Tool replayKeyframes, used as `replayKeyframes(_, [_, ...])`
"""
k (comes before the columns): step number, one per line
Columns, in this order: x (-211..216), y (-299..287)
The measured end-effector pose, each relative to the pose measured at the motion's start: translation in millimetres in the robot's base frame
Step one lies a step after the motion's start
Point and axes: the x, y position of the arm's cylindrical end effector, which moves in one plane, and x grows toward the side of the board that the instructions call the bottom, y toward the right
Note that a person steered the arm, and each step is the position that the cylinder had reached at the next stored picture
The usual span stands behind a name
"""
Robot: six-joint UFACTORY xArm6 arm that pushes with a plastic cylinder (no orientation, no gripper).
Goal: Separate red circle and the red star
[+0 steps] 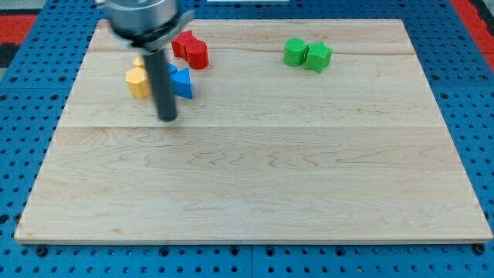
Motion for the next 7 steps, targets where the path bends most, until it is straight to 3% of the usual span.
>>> replayKeyframes(1, [-20,-146])
replayKeyframes(2, [-75,-150])
replayKeyframes(3, [-132,-115])
replayKeyframes(4, [-158,-65])
replayKeyframes(7, [-160,138])
